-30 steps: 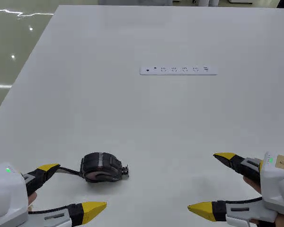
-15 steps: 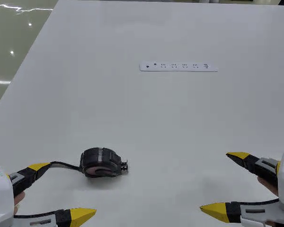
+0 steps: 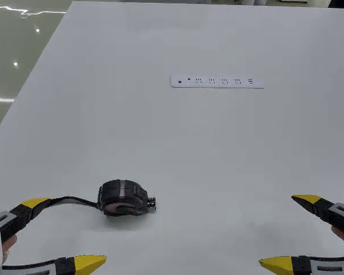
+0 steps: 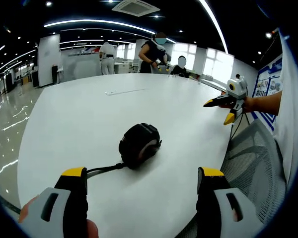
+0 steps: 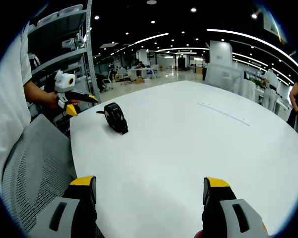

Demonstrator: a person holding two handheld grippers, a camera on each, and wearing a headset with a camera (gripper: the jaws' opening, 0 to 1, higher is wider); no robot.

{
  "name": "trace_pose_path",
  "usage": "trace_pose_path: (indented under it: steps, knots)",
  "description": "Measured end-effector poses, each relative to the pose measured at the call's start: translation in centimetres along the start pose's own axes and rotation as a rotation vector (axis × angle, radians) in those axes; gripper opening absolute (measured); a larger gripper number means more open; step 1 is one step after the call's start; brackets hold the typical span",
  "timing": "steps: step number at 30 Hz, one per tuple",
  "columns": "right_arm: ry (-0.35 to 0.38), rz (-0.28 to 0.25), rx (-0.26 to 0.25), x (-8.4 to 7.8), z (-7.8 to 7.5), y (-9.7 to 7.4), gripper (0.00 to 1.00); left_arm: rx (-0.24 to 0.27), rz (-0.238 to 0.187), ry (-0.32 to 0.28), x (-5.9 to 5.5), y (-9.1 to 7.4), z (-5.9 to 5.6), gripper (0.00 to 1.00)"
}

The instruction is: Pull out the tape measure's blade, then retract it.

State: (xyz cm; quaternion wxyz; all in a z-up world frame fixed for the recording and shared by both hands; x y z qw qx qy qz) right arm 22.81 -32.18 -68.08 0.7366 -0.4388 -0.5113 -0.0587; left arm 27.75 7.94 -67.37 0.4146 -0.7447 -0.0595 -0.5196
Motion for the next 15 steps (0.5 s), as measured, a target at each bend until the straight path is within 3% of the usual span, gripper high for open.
trace_pose_path:
  steps: [1, 3, 10, 15]
  knots:
    - [0.000, 0.000, -0.001, -0.03, 0.00, -0.08, 0.89, 0.023, -0.002, 0.008, -0.04, -0.04, 0.16, 0.90]
    - [0.000, 0.005, -0.004, -0.21, -0.07, -0.26, 0.89, 0.006, 0.007, 0.007, -0.27, -0.16, -0.10, 0.85]
    - [0.004, 0.009, -0.008, -0.35, -0.09, -0.59, 0.89, 0.013, 0.006, 0.001, -0.56, -0.34, -0.22, 0.93]
    - [0.000, 0.013, -0.007, -0.25, -0.01, -0.66, 0.90, 0.012, 0.007, 0.007, -0.54, -0.49, -0.18, 0.92]
Point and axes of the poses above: the centre of the closed fingertips' face, and the gripper's own axes: y roughly forward along the fingers, z roughly to its left, x roughly out of its top, the point moved 7 cm from there along -y, roughly backward along the fingers, and after that the axes turned 2 degrees about x, right-handed, at the moved point
